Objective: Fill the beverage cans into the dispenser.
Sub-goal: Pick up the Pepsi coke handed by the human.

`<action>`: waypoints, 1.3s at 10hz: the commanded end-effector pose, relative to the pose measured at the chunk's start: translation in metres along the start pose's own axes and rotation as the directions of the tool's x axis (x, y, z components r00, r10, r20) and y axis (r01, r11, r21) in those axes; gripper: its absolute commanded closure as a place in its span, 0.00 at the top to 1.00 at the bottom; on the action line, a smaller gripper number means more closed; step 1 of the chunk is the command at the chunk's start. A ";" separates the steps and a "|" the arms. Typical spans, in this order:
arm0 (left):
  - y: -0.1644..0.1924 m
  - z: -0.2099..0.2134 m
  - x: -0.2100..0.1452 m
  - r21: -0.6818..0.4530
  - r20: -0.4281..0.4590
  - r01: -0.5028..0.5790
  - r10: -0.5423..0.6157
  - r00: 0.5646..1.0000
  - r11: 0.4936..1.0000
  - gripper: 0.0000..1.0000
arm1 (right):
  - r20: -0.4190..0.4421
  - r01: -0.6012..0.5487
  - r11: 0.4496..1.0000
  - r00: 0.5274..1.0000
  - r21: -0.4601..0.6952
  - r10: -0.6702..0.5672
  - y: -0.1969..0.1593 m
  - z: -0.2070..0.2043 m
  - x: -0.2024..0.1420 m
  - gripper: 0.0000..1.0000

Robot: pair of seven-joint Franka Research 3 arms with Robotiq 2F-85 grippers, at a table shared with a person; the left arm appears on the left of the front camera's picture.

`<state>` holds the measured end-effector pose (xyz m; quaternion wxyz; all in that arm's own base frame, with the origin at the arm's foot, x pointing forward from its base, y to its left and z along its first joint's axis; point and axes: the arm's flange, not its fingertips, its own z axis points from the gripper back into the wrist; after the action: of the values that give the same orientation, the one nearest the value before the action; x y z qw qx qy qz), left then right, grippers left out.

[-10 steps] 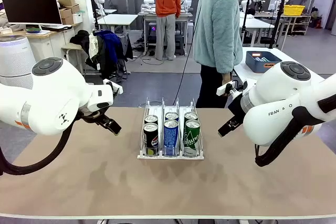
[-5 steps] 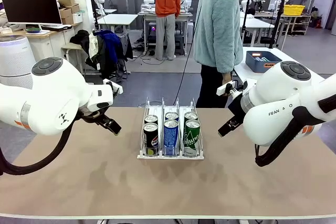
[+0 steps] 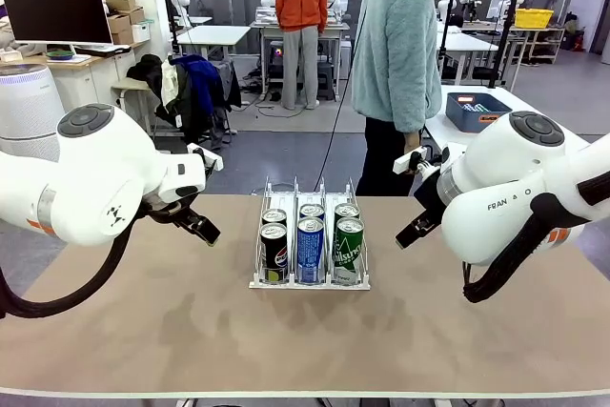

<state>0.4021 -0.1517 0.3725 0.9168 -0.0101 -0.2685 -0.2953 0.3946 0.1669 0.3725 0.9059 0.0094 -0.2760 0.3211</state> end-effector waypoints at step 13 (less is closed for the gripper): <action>0.093 0.246 0.069 -0.448 0.219 0.351 -0.280 0.935 0.822 1.00 | 0.165 -0.243 0.907 0.967 0.345 0.196 -0.089 0.255 0.095 1.00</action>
<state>0.3847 -0.0689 0.6333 0.8136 -0.2037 -0.2304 -0.4934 0.3821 0.1120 0.6513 0.8442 0.1434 -0.2488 0.4527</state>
